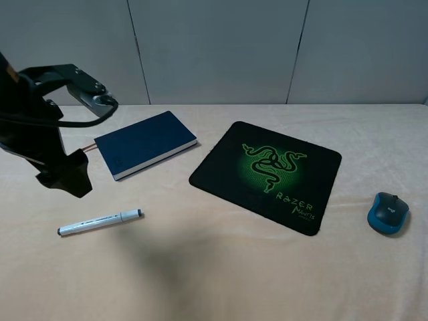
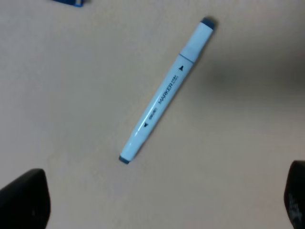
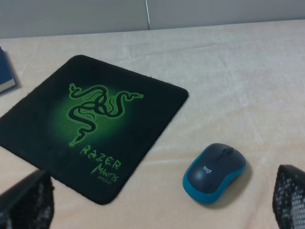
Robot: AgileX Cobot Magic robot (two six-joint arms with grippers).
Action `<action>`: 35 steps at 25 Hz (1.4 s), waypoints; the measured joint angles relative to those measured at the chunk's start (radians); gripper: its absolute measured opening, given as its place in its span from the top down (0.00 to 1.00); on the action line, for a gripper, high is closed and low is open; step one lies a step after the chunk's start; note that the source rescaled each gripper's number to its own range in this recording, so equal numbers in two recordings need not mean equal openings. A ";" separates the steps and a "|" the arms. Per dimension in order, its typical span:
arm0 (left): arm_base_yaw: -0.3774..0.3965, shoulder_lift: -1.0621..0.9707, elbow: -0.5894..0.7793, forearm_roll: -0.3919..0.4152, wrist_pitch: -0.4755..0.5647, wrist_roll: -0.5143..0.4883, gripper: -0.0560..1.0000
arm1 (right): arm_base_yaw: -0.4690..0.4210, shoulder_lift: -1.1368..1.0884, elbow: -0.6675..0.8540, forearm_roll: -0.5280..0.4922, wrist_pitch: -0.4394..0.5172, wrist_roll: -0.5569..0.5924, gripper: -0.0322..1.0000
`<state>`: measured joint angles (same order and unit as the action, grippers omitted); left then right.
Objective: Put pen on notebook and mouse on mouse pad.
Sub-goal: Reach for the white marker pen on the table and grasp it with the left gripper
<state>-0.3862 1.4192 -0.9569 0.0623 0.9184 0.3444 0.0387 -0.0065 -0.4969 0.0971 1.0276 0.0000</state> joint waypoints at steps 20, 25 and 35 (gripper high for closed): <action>0.000 0.352 0.016 -0.041 -0.154 0.120 0.05 | 0.000 0.000 0.000 -0.007 0.000 0.000 0.00; 0.000 0.376 0.057 -0.038 -0.203 0.186 0.06 | 0.000 0.000 0.000 -0.007 0.000 0.000 0.00; 0.000 0.420 0.063 0.039 -0.317 0.221 0.07 | 0.000 0.000 0.000 -0.009 0.000 0.000 0.00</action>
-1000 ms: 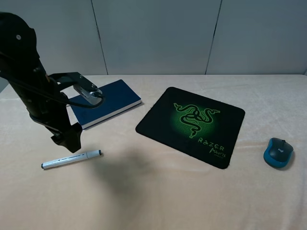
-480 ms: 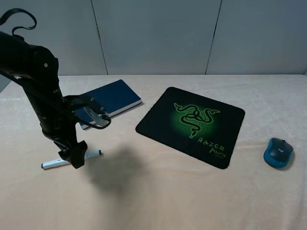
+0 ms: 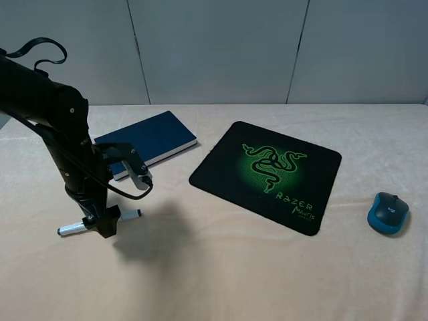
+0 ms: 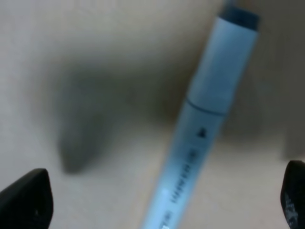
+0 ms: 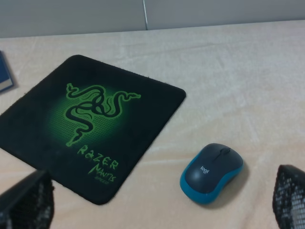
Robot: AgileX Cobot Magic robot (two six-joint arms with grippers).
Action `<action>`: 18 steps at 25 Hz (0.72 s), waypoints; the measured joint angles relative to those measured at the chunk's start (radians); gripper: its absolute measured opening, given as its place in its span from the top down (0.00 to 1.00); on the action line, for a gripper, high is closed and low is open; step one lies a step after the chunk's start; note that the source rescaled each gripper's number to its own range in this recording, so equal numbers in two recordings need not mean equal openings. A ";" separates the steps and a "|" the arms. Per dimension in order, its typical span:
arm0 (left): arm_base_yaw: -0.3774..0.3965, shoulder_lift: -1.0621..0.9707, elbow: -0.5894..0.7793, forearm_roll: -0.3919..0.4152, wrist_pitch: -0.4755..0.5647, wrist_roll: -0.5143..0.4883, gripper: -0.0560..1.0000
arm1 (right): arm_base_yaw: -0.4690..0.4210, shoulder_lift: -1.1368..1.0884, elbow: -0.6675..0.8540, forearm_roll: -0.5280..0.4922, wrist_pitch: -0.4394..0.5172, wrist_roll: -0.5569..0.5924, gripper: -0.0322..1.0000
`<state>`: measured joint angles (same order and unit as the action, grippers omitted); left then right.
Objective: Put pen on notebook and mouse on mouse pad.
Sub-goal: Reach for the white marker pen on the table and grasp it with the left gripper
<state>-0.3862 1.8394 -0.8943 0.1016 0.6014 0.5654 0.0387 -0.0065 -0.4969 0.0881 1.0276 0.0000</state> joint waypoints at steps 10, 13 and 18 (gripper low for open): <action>0.000 0.052 0.005 0.021 -0.011 0.001 0.08 | 0.000 0.000 0.000 -0.001 0.000 0.000 0.00; 0.000 0.052 0.005 0.021 -0.016 0.001 0.11 | 0.000 0.000 0.000 -0.001 0.000 0.000 0.00; 0.000 0.052 0.005 0.021 -0.016 0.001 0.22 | 0.000 0.000 0.000 -0.001 0.000 0.000 0.00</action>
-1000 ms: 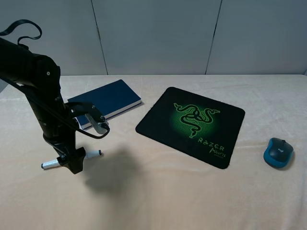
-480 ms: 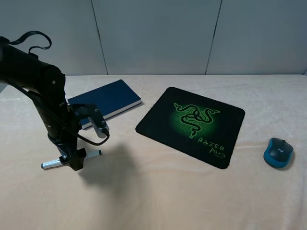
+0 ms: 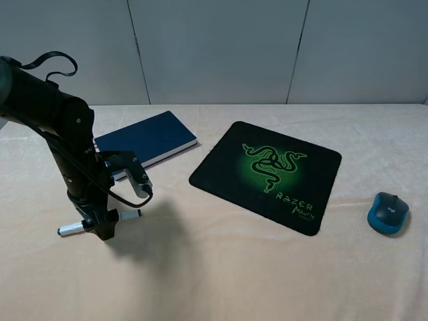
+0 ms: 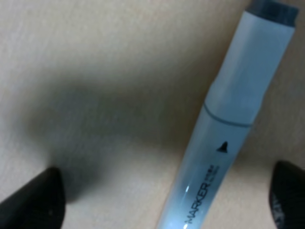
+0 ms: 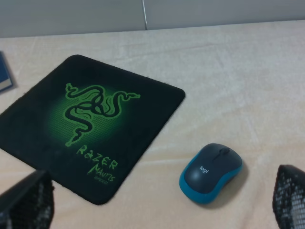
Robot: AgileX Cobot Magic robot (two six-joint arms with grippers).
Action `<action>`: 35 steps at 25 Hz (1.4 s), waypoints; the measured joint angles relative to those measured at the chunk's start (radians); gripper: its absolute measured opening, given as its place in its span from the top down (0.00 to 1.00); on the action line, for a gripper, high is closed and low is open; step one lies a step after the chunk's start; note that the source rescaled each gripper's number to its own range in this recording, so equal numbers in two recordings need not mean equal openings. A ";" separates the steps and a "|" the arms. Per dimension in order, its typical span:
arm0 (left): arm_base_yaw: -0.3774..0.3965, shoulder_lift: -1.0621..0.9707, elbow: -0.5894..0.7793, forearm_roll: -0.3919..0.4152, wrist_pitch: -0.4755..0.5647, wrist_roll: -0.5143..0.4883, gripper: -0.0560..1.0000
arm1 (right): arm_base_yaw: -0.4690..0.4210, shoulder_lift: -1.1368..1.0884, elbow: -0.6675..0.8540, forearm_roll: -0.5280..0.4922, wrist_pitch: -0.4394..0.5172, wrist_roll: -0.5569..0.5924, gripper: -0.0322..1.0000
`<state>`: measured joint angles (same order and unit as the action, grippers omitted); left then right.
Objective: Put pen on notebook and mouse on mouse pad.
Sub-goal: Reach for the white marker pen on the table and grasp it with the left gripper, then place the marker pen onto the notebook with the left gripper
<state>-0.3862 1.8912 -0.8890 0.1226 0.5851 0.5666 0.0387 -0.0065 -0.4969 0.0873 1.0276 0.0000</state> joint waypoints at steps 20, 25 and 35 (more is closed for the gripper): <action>0.000 0.000 -0.003 0.000 0.004 0.001 0.94 | 0.000 0.000 0.000 0.000 0.000 0.000 0.00; 0.000 -0.014 -0.040 0.001 0.052 0.001 0.94 | 0.000 0.000 0.000 0.000 0.000 0.000 0.00; 0.000 -0.214 -0.059 0.014 0.149 0.000 0.94 | 0.000 0.000 0.000 0.000 0.000 0.000 0.00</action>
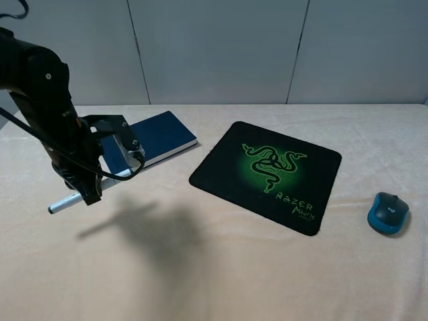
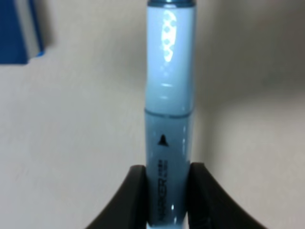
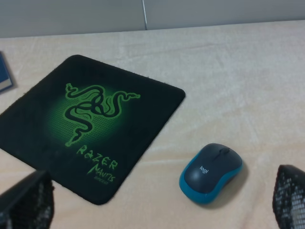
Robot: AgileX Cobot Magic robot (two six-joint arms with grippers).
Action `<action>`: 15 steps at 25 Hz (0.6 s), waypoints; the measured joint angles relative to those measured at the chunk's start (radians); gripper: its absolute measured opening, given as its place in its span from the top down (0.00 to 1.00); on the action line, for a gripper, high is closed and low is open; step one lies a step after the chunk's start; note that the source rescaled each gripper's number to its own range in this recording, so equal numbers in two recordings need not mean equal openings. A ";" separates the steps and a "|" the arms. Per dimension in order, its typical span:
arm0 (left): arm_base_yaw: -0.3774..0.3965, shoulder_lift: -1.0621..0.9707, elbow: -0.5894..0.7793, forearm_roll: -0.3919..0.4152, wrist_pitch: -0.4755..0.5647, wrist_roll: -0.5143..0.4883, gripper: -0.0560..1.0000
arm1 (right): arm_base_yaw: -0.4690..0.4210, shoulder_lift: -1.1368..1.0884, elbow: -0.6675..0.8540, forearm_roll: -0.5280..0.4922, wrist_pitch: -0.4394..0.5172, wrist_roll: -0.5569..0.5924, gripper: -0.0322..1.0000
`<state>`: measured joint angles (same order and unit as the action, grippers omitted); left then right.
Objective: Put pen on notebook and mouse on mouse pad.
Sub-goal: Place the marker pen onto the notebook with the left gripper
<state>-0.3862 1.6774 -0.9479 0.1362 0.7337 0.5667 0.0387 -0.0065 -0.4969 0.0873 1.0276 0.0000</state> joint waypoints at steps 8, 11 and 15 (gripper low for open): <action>0.012 -0.026 -0.137 0.023 0.097 0.000 0.94 | 0.000 0.000 0.000 0.000 0.000 0.000 0.00; 0.031 0.015 -0.217 0.026 0.119 0.000 0.94 | 0.000 0.000 0.000 0.000 0.000 0.000 0.00; 0.033 0.119 -0.350 0.026 0.126 0.000 0.94 | 0.000 0.000 0.000 0.000 0.000 0.000 0.00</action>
<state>-0.3534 1.7967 -1.2977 0.1621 0.8593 0.5667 0.0387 -0.0065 -0.4969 0.0873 1.0276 0.0000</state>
